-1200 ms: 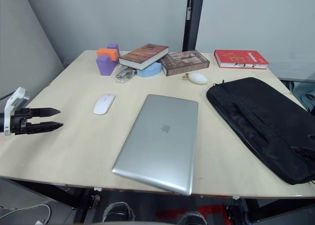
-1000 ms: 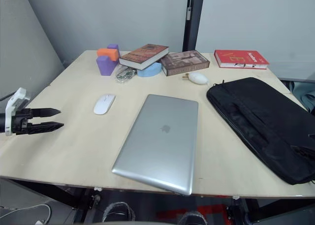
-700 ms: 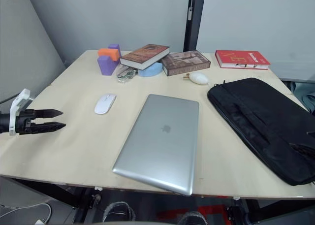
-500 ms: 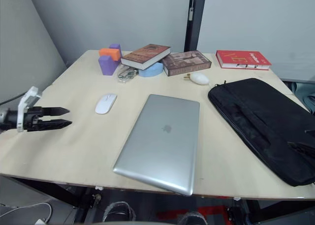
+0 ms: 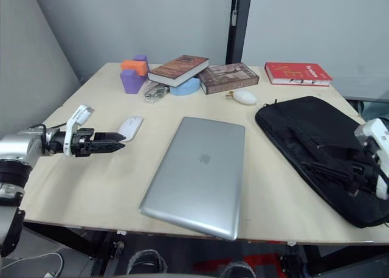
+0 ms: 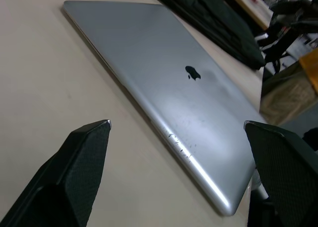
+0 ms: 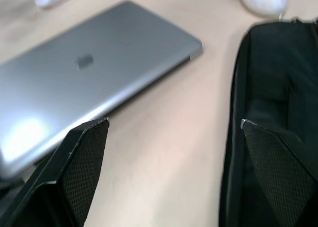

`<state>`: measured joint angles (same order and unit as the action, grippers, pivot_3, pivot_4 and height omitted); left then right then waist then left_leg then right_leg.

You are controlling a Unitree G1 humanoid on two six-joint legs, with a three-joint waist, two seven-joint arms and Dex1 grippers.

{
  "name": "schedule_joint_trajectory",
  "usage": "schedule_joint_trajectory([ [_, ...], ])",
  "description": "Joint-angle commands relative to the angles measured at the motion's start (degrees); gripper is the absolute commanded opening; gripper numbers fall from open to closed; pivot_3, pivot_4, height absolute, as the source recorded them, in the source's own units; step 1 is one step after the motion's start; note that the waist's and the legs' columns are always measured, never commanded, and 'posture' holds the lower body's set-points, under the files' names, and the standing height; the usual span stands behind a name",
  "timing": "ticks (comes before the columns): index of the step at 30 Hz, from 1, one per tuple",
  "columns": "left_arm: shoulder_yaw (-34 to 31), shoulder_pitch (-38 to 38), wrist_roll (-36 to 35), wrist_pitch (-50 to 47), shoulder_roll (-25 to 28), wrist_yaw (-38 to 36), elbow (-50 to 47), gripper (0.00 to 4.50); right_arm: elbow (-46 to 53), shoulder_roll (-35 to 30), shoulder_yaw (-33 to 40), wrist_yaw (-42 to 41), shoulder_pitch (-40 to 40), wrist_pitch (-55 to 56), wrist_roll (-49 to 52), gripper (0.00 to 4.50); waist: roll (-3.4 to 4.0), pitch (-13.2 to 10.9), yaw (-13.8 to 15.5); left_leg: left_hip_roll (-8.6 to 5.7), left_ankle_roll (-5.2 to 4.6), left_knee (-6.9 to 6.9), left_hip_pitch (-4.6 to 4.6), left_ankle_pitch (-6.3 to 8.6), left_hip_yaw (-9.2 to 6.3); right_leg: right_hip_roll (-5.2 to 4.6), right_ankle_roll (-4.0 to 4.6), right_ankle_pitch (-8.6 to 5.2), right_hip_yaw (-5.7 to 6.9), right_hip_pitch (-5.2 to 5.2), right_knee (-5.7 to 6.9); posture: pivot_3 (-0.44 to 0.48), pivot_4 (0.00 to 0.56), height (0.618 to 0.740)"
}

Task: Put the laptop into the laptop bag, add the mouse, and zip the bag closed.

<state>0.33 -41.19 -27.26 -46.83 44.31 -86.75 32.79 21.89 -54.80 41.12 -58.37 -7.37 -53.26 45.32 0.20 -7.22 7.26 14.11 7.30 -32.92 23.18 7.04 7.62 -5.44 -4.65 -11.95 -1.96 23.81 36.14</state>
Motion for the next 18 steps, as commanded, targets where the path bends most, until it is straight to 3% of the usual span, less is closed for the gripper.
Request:
schedule_joint_trajectory([
  [1,1.34,-2.17,-1.21,-7.49,-3.56,2.66,0.0,4.5,3.06,2.64,-7.13,4.07,2.02,-1.49,1.79,4.46,0.0,0.0,0.3,0.01,-0.02,-0.01,0.0,-0.01,-0.02,0.0,0.0,0.0,0.03,-0.03,0.02,0.0,0.15,0.74],
  [7,3.59,-2.63,0.29,-9.53,-6.54,3.86,0.73,4.5,2.04,3.67,-12.36,6.21,3.84,-1.32,2.12,4.46,-0.01,-0.01,0.26,-0.01,0.0,0.09,0.1,-0.01,-0.01,0.0,0.0,0.0,0.05,0.02,-0.14,0.0,0.15,0.74],
  [17,4.49,-8.56,2.42,-9.99,-13.07,7.68,9.82,4.5,-4.46,8.11,-22.42,14.7,12.16,-4.73,0.02,4.46,-0.01,-0.01,0.32,-0.03,0.01,0.1,0.06,-0.01,-0.04,-0.01,0.0,0.01,0.07,-0.09,-0.21,0.0,0.15,0.74],
  [18,4.67,-8.72,2.58,-10.05,-13.32,7.64,10.0,4.5,-5.24,8.69,-22.62,15.1,12.79,-4.73,0.09,4.22,-0.01,-0.01,0.3,-0.03,0.02,0.12,0.07,-0.01,-0.04,-0.01,-0.01,0.01,0.08,-0.08,-0.23,0.0,0.15,0.74],
])
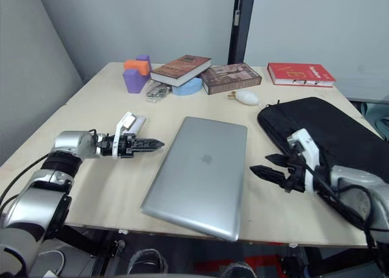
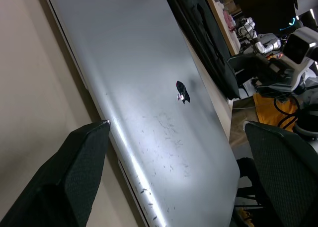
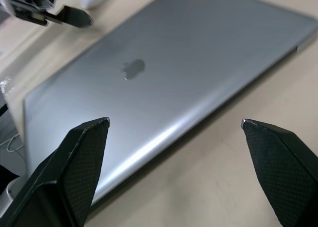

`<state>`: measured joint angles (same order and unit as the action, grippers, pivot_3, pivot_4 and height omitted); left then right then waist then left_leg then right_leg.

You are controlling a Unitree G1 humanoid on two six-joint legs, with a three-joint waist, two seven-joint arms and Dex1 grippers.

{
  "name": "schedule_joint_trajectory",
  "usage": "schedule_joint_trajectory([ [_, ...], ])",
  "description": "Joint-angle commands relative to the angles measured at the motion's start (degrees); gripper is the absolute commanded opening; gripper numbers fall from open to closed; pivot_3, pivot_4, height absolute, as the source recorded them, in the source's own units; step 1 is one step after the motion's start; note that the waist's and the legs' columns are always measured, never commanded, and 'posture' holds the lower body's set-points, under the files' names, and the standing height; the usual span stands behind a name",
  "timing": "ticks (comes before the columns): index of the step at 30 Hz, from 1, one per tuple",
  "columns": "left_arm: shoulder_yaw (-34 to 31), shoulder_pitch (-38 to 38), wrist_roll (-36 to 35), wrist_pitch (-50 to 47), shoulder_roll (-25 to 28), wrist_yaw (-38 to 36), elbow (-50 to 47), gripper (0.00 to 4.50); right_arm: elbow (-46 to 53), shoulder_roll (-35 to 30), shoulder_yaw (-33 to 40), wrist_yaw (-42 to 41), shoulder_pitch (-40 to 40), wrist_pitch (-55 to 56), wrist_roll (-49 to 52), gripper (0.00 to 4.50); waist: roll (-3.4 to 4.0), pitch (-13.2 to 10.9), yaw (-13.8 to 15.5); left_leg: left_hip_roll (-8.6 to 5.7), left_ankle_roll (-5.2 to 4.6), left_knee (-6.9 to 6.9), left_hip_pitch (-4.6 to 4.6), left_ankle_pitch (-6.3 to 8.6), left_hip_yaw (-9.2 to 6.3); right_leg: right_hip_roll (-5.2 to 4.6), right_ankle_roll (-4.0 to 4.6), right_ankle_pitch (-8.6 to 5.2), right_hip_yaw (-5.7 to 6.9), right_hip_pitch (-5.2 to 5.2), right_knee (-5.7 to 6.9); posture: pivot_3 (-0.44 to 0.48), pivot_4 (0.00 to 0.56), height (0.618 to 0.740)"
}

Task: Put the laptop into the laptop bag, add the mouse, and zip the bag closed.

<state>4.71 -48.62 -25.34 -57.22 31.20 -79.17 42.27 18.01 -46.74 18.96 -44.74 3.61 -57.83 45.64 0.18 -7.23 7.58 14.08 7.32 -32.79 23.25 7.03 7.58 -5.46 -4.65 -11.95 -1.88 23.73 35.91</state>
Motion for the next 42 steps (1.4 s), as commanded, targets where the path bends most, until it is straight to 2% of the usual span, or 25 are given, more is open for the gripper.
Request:
schedule_joint_trajectory([
  [1,0.42,-1.47,0.9,0.37,-0.49,-0.01,0.75,4.5,-2.42,1.17,-0.33,2.06,2.41,-0.75,0.12,3.94,0.0,0.0,-0.06,0.0,0.0,0.04,0.0,0.0,0.0,0.0,0.0,0.0,0.01,0.0,-0.03,0.0,0.15,0.74],
  [4,0.66,-2.11,1.62,0.51,-0.85,-0.22,1.73,4.5,-3.2,1.63,-0.72,1.96,2.74,-0.73,0.51,2.95,-0.01,-0.01,0.01,0.0,0.01,0.13,0.01,0.0,-0.01,0.0,0.0,0.0,0.05,-0.01,-0.12,0.0,0.15,0.74],
  [11,2.23,-3.52,3.33,0.94,-1.68,-1.38,4.35,4.5,-8.57,1.89,-7.74,4.65,6.83,0.69,-6.52,0.49,-0.01,-0.01,-0.03,-0.01,0.03,0.19,-0.01,-0.01,-0.02,0.0,0.0,0.01,0.06,-0.06,-0.19,0.0,0.15,0.74],
  [13,2.8,-3.81,4.23,1.73,-2.2,-1.53,5.22,4.5,-10.4,2.41,-10.17,5.35,8.4,0.93,-8.71,0.05,-0.01,-0.01,-0.02,-0.01,0.03,0.19,-0.01,-0.01,-0.02,0.0,0.0,0.01,0.06,-0.06,-0.2,0.0,0.15,0.74],
  [18,3.64,-5.66,5.84,3.47,-4.44,-1.59,9.05,4.5,-13.18,3.27,-16.49,4.63,10.94,2.67,-13.56,0.05,-0.02,-0.01,-0.02,-0.01,0.05,0.23,-0.01,-0.01,-0.03,0.0,0.0,0.01,0.09,-0.08,-0.24,0.0,0.15,0.74],
  [25,4.89,-6.15,8.59,5.83,-7.14,-2.44,12.02,4.5,-11.74,7.56,-20.74,4.2,14.4,1.96,-14.61,0.05,0.0,0.01,-0.23,0.0,0.05,0.23,-0.44,0.0,-0.07,-0.01,-0.01,0.01,0.1,-0.58,-0.27,0.0,0.15,0.74],
  [30,4.51,-6.26,9.39,5.89,-7.66,-3.3,12.31,4.5,-10.91,10.18,-21.26,3.67,17.03,0.64,-14.65,0.05,0.0,0.02,-0.72,-0.01,0.05,0.23,-0.47,0.0,-0.08,-0.02,0.01,0.02,0.1,-0.62,-0.28,0.0,0.15,0.74],
  [35,3.01,-6.04,8.74,5.08,-7.83,-4.24,10.84,4.5,-12.02,10.12,-21.45,2.92,17.69,0.77,-16.35,0.05,0.0,0.02,-1.06,-0.01,0.07,0.39,-0.44,0.0,-0.08,-0.01,0.0,0.02,0.14,-0.6,-0.41,0.0,0.15,0.74],
  [39,1.39,-6.41,8.13,4.17,-7.18,-4.08,10.72,3.33,-13.05,9.38,-21.07,1.9,17.92,1.18,-16.94,0.0,-0.01,-0.01,-1.41,-0.01,0.09,0.61,-0.34,0.0,-0.08,0.0,0.01,0.04,0.22,-0.59,-0.74,0.0,0.15,0.74],
  [42,-0.12,-6.98,7.49,3.62,-6.89,-3.28,11.27,2.25,-13.91,9.39,-20.55,1.28,18.31,1.48,-17.19,0.0,-0.06,-0.08,-1.73,-0.01,0.13,0.77,-0.29,-0.01,-0.08,0.02,0.01,0.04,0.27,-0.55,-0.87,0.0,0.15,0.74],
])
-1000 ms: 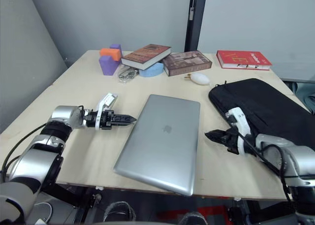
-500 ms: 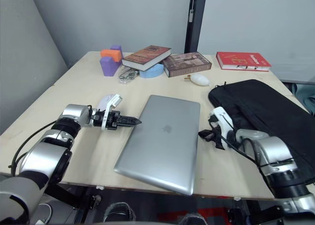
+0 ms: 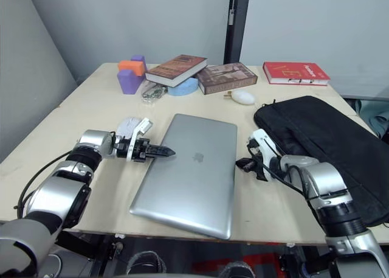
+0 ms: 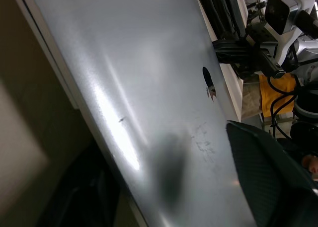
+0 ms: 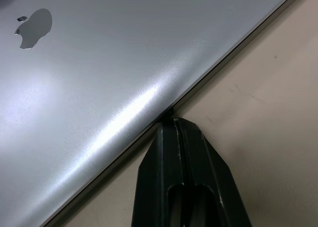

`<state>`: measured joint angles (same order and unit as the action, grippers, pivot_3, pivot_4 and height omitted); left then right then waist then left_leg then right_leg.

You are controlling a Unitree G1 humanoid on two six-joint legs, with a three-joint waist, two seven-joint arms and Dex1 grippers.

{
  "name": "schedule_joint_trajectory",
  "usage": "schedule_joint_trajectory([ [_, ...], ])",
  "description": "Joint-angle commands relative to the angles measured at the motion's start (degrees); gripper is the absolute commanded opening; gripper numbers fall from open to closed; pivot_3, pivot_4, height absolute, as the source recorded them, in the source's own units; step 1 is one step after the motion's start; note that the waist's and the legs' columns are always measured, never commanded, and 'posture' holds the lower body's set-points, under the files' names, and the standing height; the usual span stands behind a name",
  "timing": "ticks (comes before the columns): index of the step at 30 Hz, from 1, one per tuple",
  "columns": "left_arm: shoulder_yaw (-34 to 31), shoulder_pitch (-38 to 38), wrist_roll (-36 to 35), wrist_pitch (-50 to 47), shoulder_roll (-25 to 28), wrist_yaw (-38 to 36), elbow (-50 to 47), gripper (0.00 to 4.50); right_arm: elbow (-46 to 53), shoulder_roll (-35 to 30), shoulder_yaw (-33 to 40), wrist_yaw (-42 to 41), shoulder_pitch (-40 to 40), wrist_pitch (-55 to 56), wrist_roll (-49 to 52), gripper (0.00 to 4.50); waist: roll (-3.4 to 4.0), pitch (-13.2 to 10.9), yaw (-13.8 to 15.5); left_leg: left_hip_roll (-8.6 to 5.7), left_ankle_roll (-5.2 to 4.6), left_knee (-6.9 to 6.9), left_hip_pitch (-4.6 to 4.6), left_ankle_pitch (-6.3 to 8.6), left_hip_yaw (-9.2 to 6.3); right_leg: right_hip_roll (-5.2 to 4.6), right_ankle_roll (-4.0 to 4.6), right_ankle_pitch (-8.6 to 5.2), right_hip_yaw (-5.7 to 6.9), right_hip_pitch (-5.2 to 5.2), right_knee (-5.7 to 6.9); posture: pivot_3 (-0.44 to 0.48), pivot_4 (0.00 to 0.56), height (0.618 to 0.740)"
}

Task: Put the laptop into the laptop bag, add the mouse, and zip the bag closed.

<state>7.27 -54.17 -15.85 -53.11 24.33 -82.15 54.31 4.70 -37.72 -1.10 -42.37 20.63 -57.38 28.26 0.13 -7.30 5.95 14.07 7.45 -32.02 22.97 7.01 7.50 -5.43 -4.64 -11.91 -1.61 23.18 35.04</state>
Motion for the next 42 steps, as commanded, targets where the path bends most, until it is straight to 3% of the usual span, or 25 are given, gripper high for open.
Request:
schedule_joint_trajectory([
  [1,-3.38,-1.74,-2.56,-0.99,0.11,-0.52,-0.66,1.93,-0.43,0.6,-0.17,-1.44,1.55,0.97,0.54,0.0,0.01,-0.02,-0.19,0.01,0.02,0.05,0.0,0.0,0.0,0.01,0.0,0.0,0.02,0.01,-0.03,0.0,0.15,0.74],
  [5,-3.55,-1.52,-3.03,-2.41,0.06,-1.0,-2.22,0.67,-0.08,1.2,-0.18,-1.72,2.01,0.62,0.6,0.0,-0.01,-0.05,-0.18,0.01,0.04,0.14,0.0,-0.01,0.01,0.02,0.01,-0.01,0.04,0.02,-0.09,0.0,0.15,0.74],
  [7,-3.23,-1.13,-3.5,-3.28,0.03,-1.47,-3.56,0.52,-0.11,1.19,-0.23,-1.81,1.86,0.74,0.38,0.0,0.0,-0.06,-0.15,0.01,0.04,0.13,-0.01,-0.01,0.01,0.01,0.01,0.0,0.03,0.02,-0.08,0.0,0.15,0.74],
  [12,-3.26,-1.25,-4.27,-4.61,0.6,-1.44,-5.23,0.47,0.81,0.34,1.05,-2.55,1.61,0.55,0.86,0.0,-0.01,-0.08,-0.11,0.01,0.04,0.17,0.01,0.0,0.01,0.02,0.01,-0.01,0.04,0.02,-0.17,0.0,0.15,0.74],
  [20,-5.87,-2.36,-7.42,-10.07,5.42,-2.27,-7.57,0.44,8.13,-5.11,9.9,-5.02,0.47,-0.69,6.04,0.0,-0.01,-0.77,-0.06,0.01,0.05,0.2,0.28,-0.01,0.0,0.04,0.0,0.0,0.06,0.3,-0.17,0.0,0.15,0.74],
  [22,-7.58,-2.51,-9.62,-13.43,7.08,-2.07,-8.96,0.44,10.53,-8.35,14.02,-5.99,-1.06,-0.63,7.37,0.0,-0.01,-0.79,0.08,0.02,0.07,0.25,0.31,-0.01,0.0,0.05,-0.01,0.02,0.06,0.37,-0.15,0.0,0.15,0.74],
  [25,-13.37,-3.44,-14.98,-20.43,9.61,-0.63,-11.19,0.44,17.57,-15.94,26.55,-14.42,-8.58,-0.84,13.47,0.0,0.0,-0.94,0.95,0.02,0.08,0.37,0.37,0.0,0.01,0.06,0.04,-0.01,0.1,0.45,-0.2,0.0,0.15,0.74],
  [32,-25.6,-2.9,-21.25,-29.07,9.39,10.33,-16.68,0.44,20.22,-25.75,41.98,-19.88,-19.9,-2.05,15.15,2.18,-0.02,-0.97,1.89,0.02,-0.04,0.06,0.88,0.08,-0.07,0.03,0.07,-0.02,0.15,0.77,-0.19,0.0,0.15,0.74],
  [37,-32.4,-2.43,-24.31,-33.16,8.7,17.16,-18.42,0.44,18.5,-29.82,41.44,-17.86,-21.05,-2.14,12.57,3.88,-0.02,-0.97,2.23,0.02,-0.07,-0.18,0.84,0.08,-0.11,0.01,0.07,-0.02,0.11,0.77,0.06,0.0,0.15,0.74],
  [42,-35.51,-2.78,-25.93,-34.25,6.84,22.01,-18.79,0.44,12.88,-27.3,29.13,-5.74,-13.85,-3.34,7.03,3.88,-0.03,-0.98,2.12,0.01,-0.08,-0.4,0.85,0.07,-0.12,0.0,0.06,0.01,0.06,0.75,0.19,0.0,0.15,0.74],
])
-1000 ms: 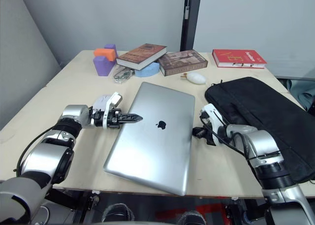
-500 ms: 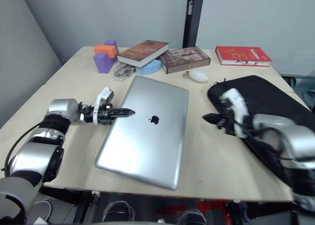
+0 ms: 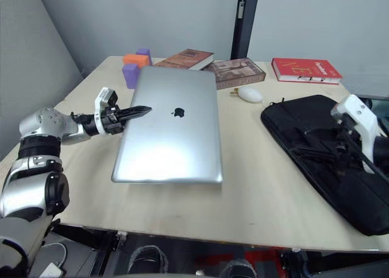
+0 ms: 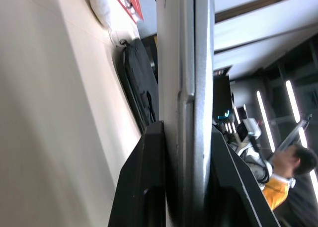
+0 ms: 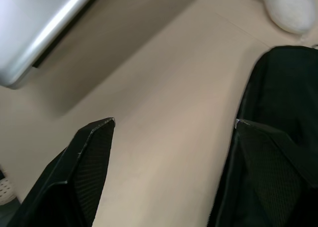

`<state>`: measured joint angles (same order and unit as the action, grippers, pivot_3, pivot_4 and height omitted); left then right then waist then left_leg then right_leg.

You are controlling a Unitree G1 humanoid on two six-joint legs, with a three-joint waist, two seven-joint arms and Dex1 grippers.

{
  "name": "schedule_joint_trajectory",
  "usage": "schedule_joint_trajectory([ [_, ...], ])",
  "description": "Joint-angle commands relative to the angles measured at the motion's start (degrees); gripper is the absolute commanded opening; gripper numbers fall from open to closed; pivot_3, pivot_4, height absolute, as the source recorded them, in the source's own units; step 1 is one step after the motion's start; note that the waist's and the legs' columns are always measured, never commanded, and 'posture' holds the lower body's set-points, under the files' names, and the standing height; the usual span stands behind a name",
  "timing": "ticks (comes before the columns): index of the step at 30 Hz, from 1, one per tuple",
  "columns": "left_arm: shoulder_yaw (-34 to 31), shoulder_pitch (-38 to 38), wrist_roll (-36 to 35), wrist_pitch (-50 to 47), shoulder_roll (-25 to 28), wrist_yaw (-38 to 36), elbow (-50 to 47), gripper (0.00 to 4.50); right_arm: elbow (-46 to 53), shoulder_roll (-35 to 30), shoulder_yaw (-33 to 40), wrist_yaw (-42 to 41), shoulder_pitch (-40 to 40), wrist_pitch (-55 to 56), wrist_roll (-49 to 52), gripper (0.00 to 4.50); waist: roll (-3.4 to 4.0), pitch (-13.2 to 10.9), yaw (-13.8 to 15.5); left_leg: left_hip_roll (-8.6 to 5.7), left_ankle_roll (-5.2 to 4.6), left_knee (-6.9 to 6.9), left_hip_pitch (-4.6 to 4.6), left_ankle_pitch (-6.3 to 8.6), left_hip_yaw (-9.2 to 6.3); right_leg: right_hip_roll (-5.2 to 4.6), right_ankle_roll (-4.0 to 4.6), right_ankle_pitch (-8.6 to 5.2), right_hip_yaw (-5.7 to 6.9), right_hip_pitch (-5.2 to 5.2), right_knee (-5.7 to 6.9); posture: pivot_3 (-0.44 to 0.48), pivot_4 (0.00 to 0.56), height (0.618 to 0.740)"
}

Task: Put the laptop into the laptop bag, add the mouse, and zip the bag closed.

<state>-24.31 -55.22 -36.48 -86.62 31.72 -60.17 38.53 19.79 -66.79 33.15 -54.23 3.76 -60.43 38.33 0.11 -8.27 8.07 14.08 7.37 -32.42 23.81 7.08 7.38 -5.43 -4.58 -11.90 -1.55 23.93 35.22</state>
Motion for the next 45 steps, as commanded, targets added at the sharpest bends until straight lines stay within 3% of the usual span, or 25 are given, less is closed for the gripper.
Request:
schedule_joint_trajectory([
  [1,-4.1,-1.56,-5.64,-1.1,-0.99,0.54,-3.6,0.44,-3.06,3.0,-7.66,8.6,4.23,-0.03,-4.56,3.88,-0.01,0.0,-0.01,0.01,0.01,-0.02,0.01,0.0,-0.04,0.01,0.0,0.0,0.02,-0.02,0.01,0.0,0.15,0.74],
  [4,-5.13,-1.19,-6.74,-2.16,-2.39,2.13,-4.83,0.44,-6.02,7.54,-13.11,14.37,5.91,1.73,-8.83,3.88,-0.01,0.0,0.31,0.0,0.08,-0.02,0.1,-0.05,-0.08,0.02,0.0,0.01,0.07,0.02,0.01,0.0,0.15,0.74],
  [12,-5.8,-0.02,-8.64,-1.89,-4.02,5.49,-6.64,0.44,-14.24,12.07,-18.35,17.45,5.39,8.61,-15.52,3.88,-0.01,-0.02,0.35,-0.02,-0.06,-0.01,0.34,-0.33,-0.12,0.01,0.0,0.0,0.12,0.18,-0.06,0.0,0.15,0.74],
  [35,-6.8,1.17,-11.73,-1.67,-5.26,10.35,-7.47,0.44,-19.79,13.65,-16.74,19.5,4.73,9.69,-18.18,3.88,-0.01,-0.02,0.35,-0.02,0.04,-0.54,0.33,-0.03,-0.25,0.0,-0.08,0.06,0.11,0.02,0.21,0.0,0.15,0.74],
  [38,-7.05,1.22,-11.82,-1.58,-5.42,10.67,-7.5,0.44,-22.76,15.19,-15.98,21.41,5.46,9.18,-18.51,3.11,-0.02,-0.02,0.33,-0.02,0.04,-0.59,0.32,-0.03,-0.26,0.0,-0.07,0.06,0.11,-0.02,0.22,0.0,0.15,0.74],
  [45,-7.56,1.43,-12.14,-1.57,-5.88,11.3,-7.91,0.44,-23.66,15.79,-15.28,22.29,4.43,9.52,-18.84,0.72,-0.05,0.0,0.53,-0.03,0.0,-0.74,0.28,0.0,-0.38,-0.02,-0.04,0.09,0.17,-0.23,0.21,0.0,0.15,0.74],
])
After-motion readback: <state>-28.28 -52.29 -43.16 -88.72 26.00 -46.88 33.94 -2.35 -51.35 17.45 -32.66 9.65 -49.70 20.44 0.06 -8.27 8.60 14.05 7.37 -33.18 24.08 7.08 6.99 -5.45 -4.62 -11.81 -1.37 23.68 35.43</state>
